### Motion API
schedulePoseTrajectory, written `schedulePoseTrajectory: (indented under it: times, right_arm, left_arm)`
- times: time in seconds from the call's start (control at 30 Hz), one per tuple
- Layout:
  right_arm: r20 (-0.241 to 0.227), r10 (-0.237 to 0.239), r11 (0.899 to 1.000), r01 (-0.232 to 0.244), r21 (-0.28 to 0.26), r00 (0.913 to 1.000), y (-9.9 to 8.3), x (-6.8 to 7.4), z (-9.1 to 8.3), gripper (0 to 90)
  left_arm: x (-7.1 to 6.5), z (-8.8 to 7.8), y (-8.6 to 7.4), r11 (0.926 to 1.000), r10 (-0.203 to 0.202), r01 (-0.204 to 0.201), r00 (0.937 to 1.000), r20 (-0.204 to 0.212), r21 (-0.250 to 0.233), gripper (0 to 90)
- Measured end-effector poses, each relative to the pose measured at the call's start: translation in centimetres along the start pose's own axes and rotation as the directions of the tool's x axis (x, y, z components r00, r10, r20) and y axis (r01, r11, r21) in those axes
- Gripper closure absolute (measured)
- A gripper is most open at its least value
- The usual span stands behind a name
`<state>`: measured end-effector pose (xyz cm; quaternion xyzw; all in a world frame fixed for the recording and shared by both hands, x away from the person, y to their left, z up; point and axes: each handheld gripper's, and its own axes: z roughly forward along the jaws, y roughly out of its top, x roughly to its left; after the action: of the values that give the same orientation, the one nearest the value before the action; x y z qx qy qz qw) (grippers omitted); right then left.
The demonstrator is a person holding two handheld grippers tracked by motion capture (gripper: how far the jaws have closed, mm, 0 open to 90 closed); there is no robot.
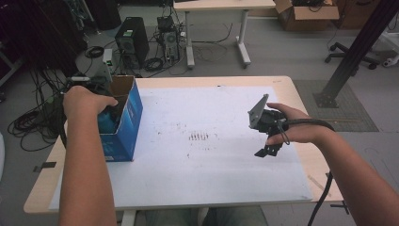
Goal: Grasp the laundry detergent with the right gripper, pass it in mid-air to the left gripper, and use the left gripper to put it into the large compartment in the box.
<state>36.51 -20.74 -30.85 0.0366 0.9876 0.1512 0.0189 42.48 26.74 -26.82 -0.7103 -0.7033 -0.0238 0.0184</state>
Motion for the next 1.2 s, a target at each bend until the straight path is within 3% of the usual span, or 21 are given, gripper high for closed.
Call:
schedulePoseTrajectory:
  times: [0.73,1.2]
  right_arm:
    - [-0.010,-0.008,1.000,0.008,0.003,0.9999,0.3,0.0,0.7,3.0]
    - [-0.015,-0.006,1.000,0.006,-0.001,0.9999,0.3,0.0,1.0,3.0]
  left_arm:
    - [0.1,2.1,0.1,1.0000,-0.002,0.001,1.0000,0.008,0.005,38.1]
    - [0.2,2.3,0.0,1.0000,-0.004,0.004,0.9999,0.012,0.000,38.0]
